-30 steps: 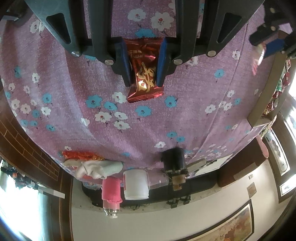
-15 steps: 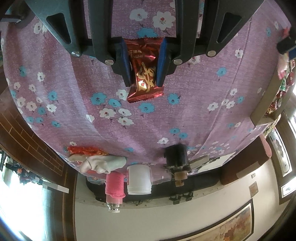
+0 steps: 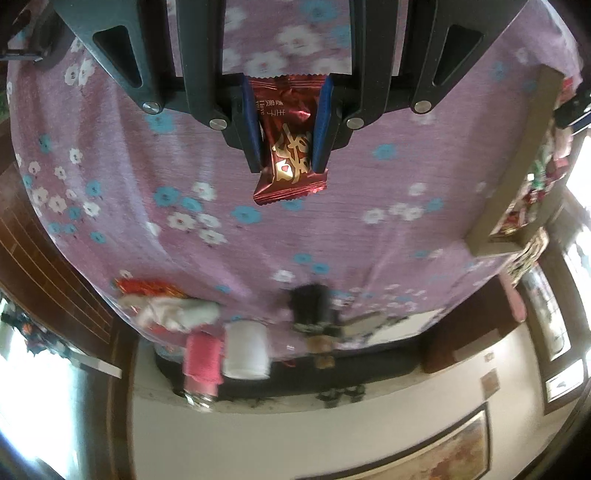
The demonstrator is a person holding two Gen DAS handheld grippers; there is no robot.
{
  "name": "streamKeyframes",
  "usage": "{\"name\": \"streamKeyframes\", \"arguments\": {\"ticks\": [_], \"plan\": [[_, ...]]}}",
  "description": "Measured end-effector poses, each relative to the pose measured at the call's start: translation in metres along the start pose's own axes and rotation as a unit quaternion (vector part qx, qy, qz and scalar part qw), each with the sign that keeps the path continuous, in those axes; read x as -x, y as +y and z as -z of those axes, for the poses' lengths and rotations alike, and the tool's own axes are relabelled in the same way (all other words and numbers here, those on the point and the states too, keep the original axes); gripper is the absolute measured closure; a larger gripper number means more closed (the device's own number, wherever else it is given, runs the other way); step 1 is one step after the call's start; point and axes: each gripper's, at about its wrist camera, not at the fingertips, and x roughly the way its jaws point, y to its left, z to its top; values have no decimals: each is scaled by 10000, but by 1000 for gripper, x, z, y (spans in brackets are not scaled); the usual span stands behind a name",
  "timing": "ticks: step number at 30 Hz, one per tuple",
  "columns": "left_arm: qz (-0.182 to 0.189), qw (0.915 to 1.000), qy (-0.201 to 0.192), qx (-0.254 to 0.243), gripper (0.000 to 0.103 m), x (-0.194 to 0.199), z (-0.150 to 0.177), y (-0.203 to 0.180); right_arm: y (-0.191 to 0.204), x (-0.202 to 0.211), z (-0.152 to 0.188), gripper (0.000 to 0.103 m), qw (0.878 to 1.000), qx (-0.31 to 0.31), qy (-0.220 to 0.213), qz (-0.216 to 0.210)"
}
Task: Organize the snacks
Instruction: 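Carry the pink bar and red bag into the box and open both tools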
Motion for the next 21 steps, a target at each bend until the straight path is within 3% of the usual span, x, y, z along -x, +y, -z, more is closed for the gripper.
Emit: {"name": "streamKeyframes", "arguments": {"ticks": [5, 14, 21], "plan": [[-46, 9990, -114, 429, 79, 11, 1, 37, 44, 17, -6, 76, 9989, 343, -66, -302], [-159, 9915, -72, 1286, 79, 10, 8, 106, 136, 25, -12, 76, 9879, 857, 142, -1286], [251, 9890, 228, 1441, 79, -13, 13, 114, 207, 13, -7, 76, 9681, 1195, 584, -2123]]}}
